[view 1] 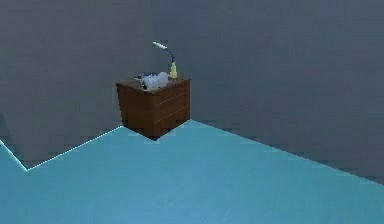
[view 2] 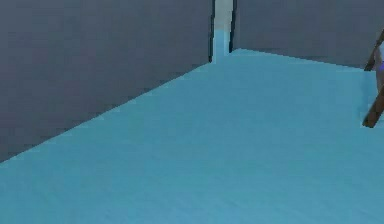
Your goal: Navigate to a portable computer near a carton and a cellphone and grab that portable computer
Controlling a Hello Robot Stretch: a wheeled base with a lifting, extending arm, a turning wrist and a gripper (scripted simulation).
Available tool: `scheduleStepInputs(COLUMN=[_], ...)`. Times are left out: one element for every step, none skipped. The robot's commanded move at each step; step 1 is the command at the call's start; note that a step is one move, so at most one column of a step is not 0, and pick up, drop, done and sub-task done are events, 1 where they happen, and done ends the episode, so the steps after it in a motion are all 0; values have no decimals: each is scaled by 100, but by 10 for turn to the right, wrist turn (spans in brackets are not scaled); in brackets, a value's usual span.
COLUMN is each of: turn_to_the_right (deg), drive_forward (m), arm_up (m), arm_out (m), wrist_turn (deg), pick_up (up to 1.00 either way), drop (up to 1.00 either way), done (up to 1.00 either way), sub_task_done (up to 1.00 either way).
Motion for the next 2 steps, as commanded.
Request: scheduleStepInputs(turn_to_the_right=[30, 0], drive_forward=[0, 30], arm_up=[0, 0], arm_out=[0, 0], wrist_turn=[0, 0], pick_up=[0, 0], drop=[0, 0], done=[0, 0], sub_task_done=[0, 0])
